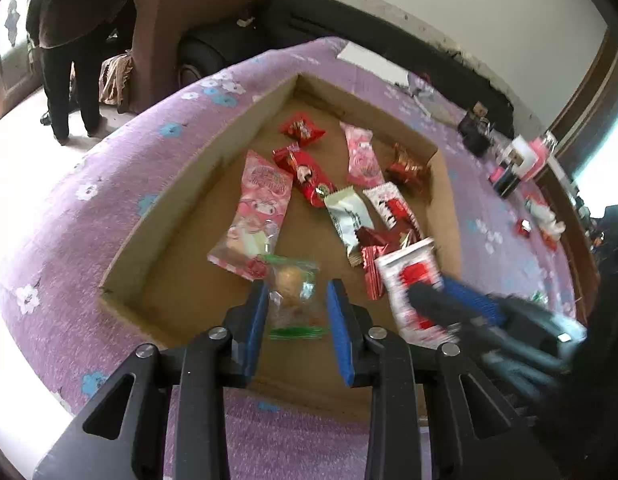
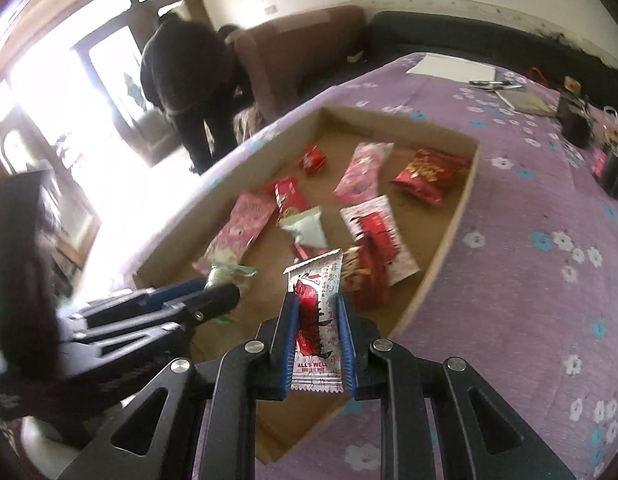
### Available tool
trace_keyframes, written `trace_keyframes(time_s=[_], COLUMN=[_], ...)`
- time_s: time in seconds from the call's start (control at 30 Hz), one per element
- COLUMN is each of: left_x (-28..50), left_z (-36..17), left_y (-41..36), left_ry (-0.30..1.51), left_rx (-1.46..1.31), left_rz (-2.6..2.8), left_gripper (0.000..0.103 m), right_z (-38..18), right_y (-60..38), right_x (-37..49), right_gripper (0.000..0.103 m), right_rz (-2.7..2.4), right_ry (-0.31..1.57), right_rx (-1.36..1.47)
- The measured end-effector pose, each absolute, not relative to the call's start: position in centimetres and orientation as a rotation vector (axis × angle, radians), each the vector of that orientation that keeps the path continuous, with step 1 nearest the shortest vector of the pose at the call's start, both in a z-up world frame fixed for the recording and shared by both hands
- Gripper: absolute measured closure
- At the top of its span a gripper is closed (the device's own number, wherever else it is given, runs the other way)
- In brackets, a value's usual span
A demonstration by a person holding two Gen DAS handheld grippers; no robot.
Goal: Organize snacks
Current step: 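Carry both snacks over the cardboard tray and open both tools, then grasp the small red candy packet with the right tool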
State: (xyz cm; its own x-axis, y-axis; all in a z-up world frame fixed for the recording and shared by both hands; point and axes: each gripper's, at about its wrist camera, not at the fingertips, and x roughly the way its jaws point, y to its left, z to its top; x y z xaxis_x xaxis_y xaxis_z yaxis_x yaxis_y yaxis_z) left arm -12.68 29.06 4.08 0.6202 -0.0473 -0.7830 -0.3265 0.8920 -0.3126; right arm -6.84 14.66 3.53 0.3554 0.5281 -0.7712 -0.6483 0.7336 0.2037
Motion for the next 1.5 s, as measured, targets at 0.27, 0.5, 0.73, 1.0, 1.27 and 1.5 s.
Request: trace_keyframes(time_s=[0.27, 0.5, 0.73, 1.0, 1.27, 1.5], left_x=[-14.8, -15.4, -15.6, -14.9, -13.8, -13.5], left_z=[6.5, 8.0, 9.1, 9.1, 7.3, 6.6], left_y=[30.5, 29.1, 26.1, 20.4, 15.0, 13.3], left_ry=[0.79, 0.741, 0.728, 0.769, 0.877, 0.909], left_rx=[-0.53, -0.469, -0.387, -0.356, -0.272, -0.24], left_rz=[0.219, 0.265, 0.216, -0.06, -0.175, -0.185], left_gripper=[0.047, 0.026, 0.026, 0.026, 0.026, 0.026], right_z=[2.6, 5.4, 7.4, 7.5, 5.5, 1.1], right_y=[16.1, 13.8, 5.5, -8.9, -19.1, -18.4], right_x=[-8.3, -9.1, -6.6, -2.0, 0.6, 2.9], right_gripper=[0.08, 0.064, 0.053, 0.052, 0.052, 0.052], right_rz=[0.764, 0.76, 0.604, 0.273, 0.083, 0.106], right_ry=[0.909, 0.812, 0.771, 0.788, 0.858, 0.956], right_rx=[-0.225, -0.187, -0.06, 0.069, 0.217, 0.265])
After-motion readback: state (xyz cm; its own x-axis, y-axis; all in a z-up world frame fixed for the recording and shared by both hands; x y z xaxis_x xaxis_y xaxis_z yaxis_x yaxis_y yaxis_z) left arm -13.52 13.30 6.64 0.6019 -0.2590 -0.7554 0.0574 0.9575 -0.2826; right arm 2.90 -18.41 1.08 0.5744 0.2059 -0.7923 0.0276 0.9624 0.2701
